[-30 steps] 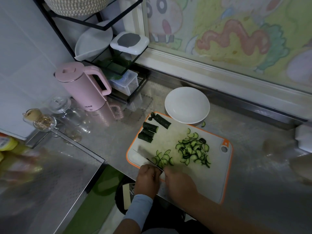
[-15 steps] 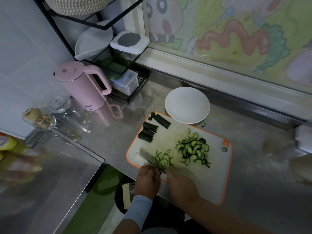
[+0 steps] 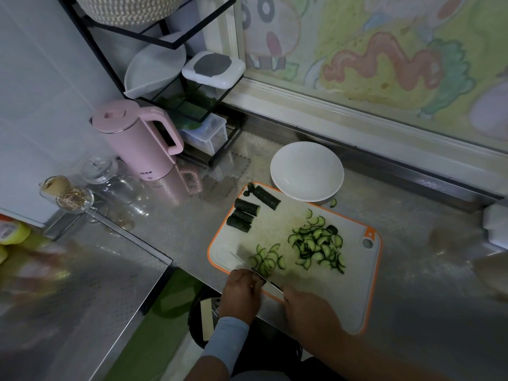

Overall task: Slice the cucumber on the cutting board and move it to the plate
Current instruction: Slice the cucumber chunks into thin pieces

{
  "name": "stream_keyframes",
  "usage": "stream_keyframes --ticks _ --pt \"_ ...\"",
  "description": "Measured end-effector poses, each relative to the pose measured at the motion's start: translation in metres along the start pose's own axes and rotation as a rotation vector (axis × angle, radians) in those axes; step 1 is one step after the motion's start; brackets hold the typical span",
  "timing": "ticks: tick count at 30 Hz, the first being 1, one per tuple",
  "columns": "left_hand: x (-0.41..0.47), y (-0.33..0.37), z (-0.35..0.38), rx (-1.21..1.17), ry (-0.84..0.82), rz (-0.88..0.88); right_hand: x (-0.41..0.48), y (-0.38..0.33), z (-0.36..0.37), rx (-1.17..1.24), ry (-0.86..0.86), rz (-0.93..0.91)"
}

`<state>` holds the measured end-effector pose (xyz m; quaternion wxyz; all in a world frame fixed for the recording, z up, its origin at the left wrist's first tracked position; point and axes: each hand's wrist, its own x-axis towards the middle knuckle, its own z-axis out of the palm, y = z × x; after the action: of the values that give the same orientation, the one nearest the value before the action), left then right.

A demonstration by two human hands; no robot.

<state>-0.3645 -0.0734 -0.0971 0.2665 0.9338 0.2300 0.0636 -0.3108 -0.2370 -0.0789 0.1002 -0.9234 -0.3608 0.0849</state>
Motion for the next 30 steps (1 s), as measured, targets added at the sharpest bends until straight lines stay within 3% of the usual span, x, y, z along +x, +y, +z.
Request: stream_keyframes --ticks 12,30 --pt "0.000 -0.003 0.006 -0.096 0.008 -0.055 0.033 -0.028 -0.008 0.087 -0.180 0.010" --pt "-0.003 -0.007 0.011 -0.116 0.073 -0.024 0.011 -0.008 -0.020 0.146 -0.236 0.016"
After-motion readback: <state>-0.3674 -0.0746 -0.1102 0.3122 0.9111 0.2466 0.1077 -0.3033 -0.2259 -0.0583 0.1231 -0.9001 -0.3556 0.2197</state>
